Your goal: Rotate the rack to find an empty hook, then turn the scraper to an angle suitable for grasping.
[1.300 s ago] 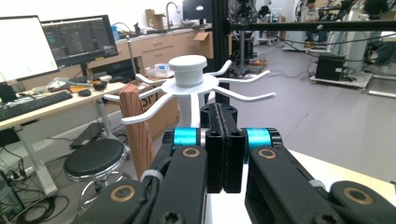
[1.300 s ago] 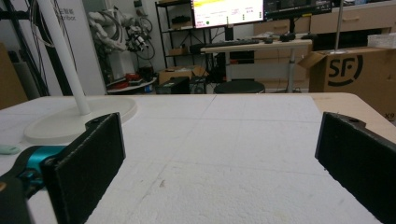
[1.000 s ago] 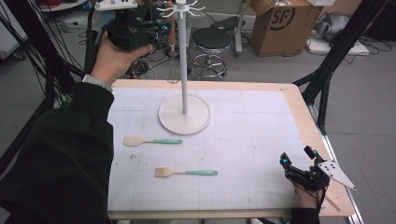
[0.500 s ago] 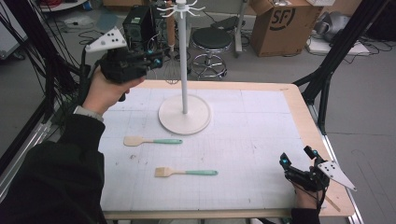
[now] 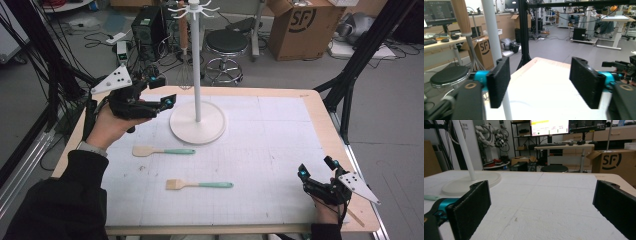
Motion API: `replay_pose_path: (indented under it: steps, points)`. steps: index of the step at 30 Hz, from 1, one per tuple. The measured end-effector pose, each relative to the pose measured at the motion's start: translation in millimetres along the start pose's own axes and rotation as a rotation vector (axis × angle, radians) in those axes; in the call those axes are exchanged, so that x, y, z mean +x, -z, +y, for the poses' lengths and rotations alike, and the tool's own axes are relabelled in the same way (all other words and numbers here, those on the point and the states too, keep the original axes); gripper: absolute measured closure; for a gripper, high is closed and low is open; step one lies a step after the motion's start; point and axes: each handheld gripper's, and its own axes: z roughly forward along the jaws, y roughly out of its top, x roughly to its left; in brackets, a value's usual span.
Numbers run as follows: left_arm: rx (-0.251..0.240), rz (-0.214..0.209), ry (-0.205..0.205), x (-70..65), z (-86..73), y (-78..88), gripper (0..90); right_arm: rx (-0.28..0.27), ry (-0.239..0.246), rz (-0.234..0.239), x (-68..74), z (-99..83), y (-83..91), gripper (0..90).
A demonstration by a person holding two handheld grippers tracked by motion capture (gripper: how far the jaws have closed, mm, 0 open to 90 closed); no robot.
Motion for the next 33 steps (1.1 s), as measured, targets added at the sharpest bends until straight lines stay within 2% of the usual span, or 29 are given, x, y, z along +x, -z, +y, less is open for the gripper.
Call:
replay_pose_path:
  steps: [1,3,5,8,11,13,19,23,33]
  points:
    - [0.002,0.003,0.013,-0.4,-3.7,0.7,26.3,0.001,-0.002,0.000,0.1,0.0,0.0,0.5]
    - [0.017,0.008,0.013,-0.2,-11.1,2.7,21.6,0.000,-0.002,0.000,0.2,0.0,-0.1,0.5]
    - [0.028,0.005,0.021,-0.1,-17.9,4.6,20.3,0.001,0.006,0.003,0.0,0.0,-0.2,0.5]
    - [0.024,0.005,0.004,0.0,-26.7,8.3,19.1,0.004,0.004,0.004,1.0,-0.2,-0.6,0.4]
    - [0.022,0.000,0.017,0.7,-33.8,10.8,14.7,0.006,0.004,0.006,1.5,-0.3,-0.9,0.4]
    - [0.025,0.004,0.012,0.0,-38.3,12.1,14.1,0.007,0.014,0.007,1.1,-0.5,-1.1,0.4]
    - [0.054,0.013,0.039,-0.3,-53.6,16.1,12.6,0.014,0.011,0.003,2.0,-0.8,-1.7,0.5]
    - [0.113,0.021,0.012,-1.1,-66.4,17.3,11.1,0.010,0.012,0.008,2.3,-0.7,-2.2,0.5]
    - [0.194,-0.002,0.023,-2.5,-94.5,19.5,11.2,0.017,0.018,0.009,3.2,-1.4,-2.1,0.5]
